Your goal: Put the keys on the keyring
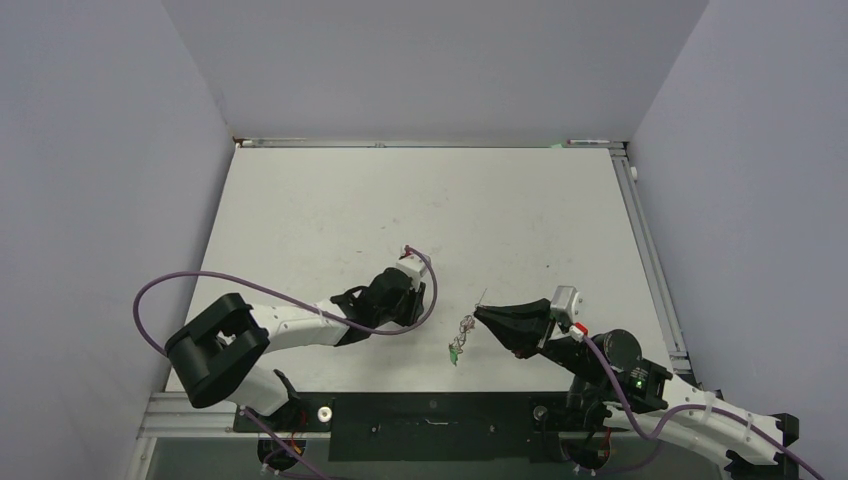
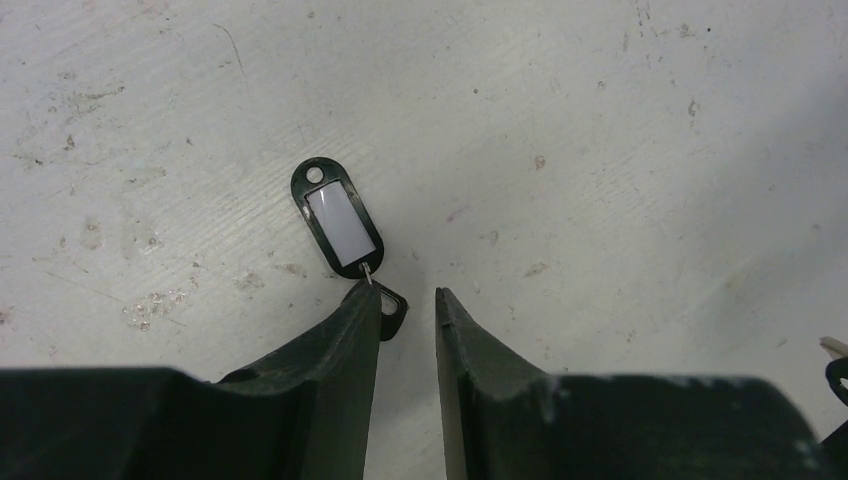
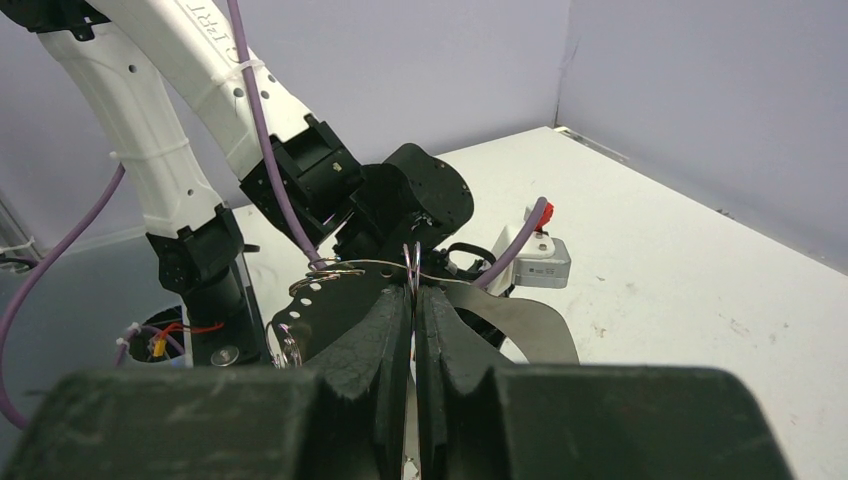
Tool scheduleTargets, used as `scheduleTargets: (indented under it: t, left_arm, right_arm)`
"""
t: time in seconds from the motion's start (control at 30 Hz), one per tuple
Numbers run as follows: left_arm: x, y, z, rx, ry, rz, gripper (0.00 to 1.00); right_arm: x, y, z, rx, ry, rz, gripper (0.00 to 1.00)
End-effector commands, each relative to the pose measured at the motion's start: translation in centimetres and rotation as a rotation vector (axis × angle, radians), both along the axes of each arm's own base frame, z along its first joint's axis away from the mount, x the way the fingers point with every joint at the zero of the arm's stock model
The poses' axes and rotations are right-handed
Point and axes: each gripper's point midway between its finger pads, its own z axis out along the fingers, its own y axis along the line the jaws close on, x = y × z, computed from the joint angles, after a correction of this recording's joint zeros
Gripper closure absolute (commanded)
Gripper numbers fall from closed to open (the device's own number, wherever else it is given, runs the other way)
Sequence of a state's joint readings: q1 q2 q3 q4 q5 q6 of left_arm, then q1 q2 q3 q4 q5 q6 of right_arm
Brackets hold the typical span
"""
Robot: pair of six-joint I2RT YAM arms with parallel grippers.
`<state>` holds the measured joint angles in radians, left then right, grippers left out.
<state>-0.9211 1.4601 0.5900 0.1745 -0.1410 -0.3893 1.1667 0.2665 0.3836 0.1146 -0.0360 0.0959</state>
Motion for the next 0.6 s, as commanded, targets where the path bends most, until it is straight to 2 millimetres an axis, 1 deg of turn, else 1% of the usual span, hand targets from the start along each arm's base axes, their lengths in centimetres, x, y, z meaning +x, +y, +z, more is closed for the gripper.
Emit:
scheduleTargets:
  t: [0.0, 0.07, 0.23, 0.57]
  left_arm:
    - [1.6, -0.8, 1.6, -0.026, -0.053, 0.024, 0.76]
    - [1.7, -0.5, 1.4, -0.011, -0.055, 0.034, 0.75]
    - [1.6, -0.2, 1.5, -0.007, -0.066, 0.032, 0.68]
    - [1.9, 0.6, 1.4, 0.023, -0.080, 0.061, 0.67]
  right_arm:
    - [-0.4, -0.5, 3.3, 0.093, -0.024, 0.005, 0.95]
    - [-0.4, -0.4, 3.3, 0.093, -0.023, 0.007, 0.95]
    - [-0.4, -0.4, 3.2, 0.090, -0.020, 0.010, 0.95]
    - [-0.5, -0.2, 3.2, 0.087, -0.020, 0.017, 0.95]
